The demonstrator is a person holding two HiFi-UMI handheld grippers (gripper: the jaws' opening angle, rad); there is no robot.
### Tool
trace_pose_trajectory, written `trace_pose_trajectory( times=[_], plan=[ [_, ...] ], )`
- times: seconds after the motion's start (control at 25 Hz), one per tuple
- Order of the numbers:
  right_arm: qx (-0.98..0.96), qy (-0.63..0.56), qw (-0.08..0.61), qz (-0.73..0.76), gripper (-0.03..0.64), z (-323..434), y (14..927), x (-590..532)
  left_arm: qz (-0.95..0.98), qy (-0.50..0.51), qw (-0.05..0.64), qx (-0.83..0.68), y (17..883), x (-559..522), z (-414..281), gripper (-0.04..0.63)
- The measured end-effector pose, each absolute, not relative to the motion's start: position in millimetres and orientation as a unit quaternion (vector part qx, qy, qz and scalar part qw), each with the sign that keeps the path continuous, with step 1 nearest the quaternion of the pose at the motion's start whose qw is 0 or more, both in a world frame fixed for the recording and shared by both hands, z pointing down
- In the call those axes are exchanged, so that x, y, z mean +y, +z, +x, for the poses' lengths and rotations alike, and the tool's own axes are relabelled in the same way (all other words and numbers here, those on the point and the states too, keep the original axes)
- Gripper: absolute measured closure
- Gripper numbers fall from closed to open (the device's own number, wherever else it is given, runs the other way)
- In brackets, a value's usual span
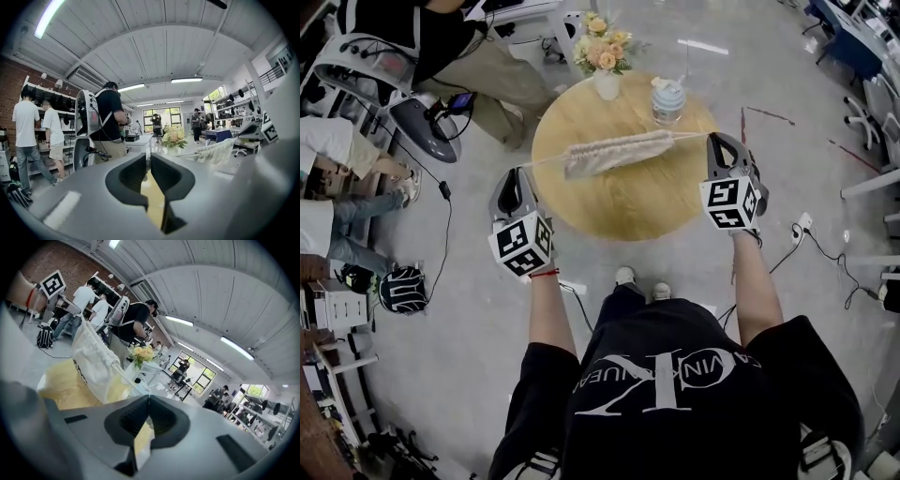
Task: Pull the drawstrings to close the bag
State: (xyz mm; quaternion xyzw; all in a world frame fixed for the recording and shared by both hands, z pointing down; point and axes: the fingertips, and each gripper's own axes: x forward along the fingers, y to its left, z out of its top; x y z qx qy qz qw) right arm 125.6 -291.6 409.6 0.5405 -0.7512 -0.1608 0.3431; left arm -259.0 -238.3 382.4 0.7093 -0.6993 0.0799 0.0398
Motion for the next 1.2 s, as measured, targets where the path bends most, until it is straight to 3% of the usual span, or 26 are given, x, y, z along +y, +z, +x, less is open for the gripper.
trace_pose_trajectory(
  times=[0.6, 1.2],
  plan=[
    [-0.720, -0.169, 0.337, 0.583, 0.598, 163, 379, -312, 0.682, 0.110, 0.007, -0.723, 355, -239, -256, 0.555],
    [-0.712, -0.174, 0.330, 0.595, 0.598, 166, 363, -316, 0.670, 0.091, 0.018, -0.736, 348, -217, -296, 0.555]
  ],
)
